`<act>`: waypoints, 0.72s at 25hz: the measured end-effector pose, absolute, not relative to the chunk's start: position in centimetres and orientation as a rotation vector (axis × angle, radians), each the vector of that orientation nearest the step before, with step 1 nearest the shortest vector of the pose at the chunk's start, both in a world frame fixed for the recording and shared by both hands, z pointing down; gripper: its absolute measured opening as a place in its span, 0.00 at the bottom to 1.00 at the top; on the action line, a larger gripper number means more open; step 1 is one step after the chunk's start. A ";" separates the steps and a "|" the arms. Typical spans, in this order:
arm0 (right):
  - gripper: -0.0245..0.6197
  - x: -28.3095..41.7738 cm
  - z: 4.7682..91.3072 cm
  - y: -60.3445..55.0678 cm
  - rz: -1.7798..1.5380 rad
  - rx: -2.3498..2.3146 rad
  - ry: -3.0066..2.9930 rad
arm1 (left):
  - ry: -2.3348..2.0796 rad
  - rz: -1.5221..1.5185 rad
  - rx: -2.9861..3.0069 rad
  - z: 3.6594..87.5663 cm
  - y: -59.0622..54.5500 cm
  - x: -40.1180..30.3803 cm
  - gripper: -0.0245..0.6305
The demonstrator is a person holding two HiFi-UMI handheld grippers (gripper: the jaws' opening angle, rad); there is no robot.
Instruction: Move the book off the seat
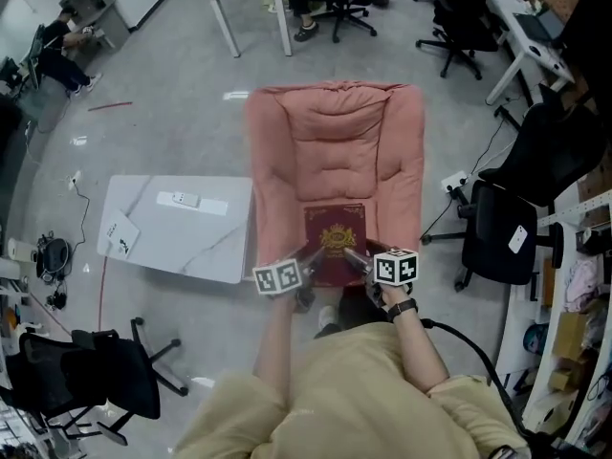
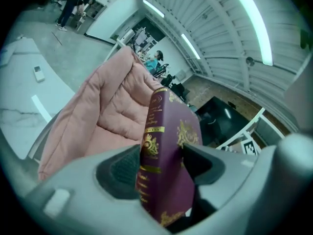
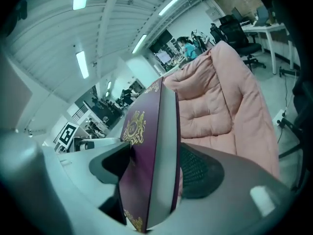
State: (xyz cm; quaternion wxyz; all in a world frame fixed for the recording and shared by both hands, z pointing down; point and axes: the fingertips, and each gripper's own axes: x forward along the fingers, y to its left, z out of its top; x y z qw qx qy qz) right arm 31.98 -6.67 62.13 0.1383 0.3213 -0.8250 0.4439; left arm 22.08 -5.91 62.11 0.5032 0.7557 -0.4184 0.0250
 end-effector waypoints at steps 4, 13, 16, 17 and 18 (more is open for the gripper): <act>0.53 31.4 57.0 -6.8 1.194 0.959 -2.492 | -1.051 0.025 1.938 56.7 -6.2 21.5 0.45; 0.53 30.7 45.0 -7.7 0.950 1.047 -2.749 | -1.198 -0.130 2.174 44.3 -7.0 20.6 0.45; 0.53 30.6 41.3 -8.7 0.876 1.003 -2.839 | -1.284 -0.180 2.231 40.3 -7.5 20.6 0.45; 0.53 30.4 40.1 -9.3 0.852 0.969 -2.870 | -1.322 -0.199 2.242 39.0 -7.8 20.4 0.45; 0.53 30.2 39.0 -9.9 0.828 0.930 -2.898 | -1.360 -0.216 2.251 37.8 -8.0 20.2 0.45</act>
